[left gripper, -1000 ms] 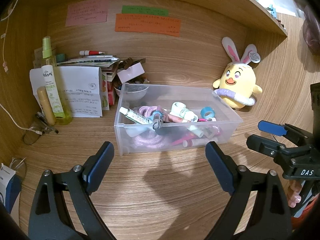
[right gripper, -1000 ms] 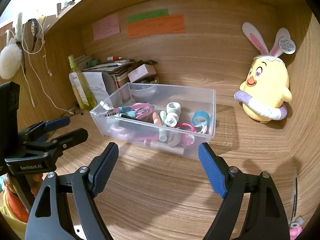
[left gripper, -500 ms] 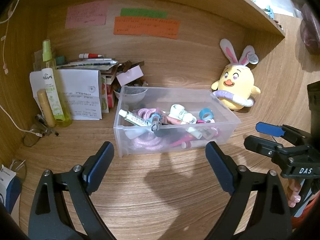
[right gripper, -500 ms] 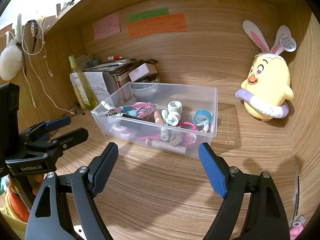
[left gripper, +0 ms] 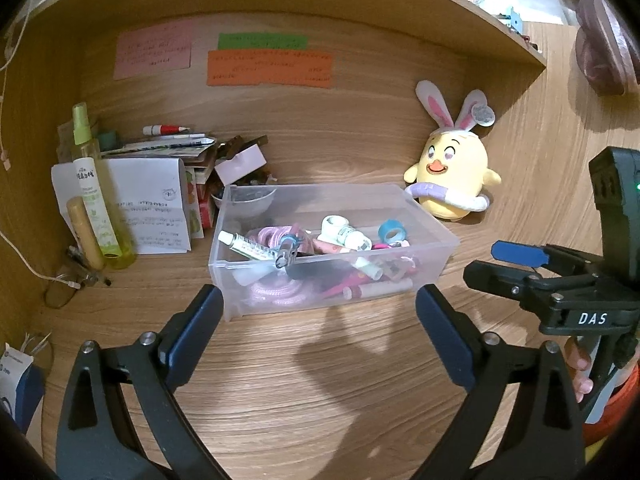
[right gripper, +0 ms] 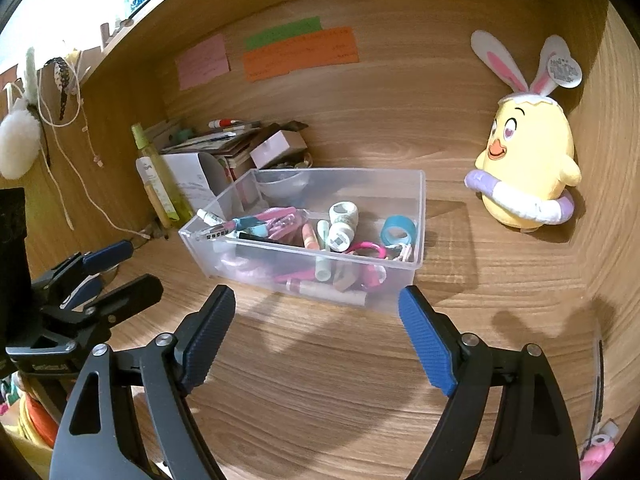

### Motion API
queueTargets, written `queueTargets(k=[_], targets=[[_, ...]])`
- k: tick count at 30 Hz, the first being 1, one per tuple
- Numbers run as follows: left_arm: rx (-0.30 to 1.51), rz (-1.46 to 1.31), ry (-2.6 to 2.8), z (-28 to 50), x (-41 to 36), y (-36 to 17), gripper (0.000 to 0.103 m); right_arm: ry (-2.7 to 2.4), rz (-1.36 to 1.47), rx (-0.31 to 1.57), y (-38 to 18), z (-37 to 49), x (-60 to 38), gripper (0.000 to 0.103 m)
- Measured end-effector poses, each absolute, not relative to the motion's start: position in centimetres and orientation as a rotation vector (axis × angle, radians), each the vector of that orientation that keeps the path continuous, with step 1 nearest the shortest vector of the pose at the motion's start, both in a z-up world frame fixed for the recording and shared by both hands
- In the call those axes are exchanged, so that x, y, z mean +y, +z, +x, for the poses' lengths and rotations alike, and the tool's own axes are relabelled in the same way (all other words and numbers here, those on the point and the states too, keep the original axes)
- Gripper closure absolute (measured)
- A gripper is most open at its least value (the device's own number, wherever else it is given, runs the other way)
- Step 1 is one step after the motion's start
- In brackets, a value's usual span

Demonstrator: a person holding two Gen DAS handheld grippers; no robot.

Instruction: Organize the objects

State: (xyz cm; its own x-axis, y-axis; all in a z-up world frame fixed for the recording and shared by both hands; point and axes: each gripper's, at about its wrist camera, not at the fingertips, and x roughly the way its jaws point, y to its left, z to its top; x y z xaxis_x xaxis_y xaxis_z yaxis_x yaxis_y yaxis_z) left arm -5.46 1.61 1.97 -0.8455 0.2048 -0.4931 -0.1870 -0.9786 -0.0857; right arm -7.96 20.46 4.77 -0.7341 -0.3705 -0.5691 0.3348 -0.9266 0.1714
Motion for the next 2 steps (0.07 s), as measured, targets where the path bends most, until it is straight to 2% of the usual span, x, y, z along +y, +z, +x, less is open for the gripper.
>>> queueTargets(k=[2], targets=[[-0.057, -0.766, 2.833, -5.57, 1.46, 2.00, 0.005, -2.614, 0.881, -0.087, 4.69, -8.02, 20.55, 0.021]])
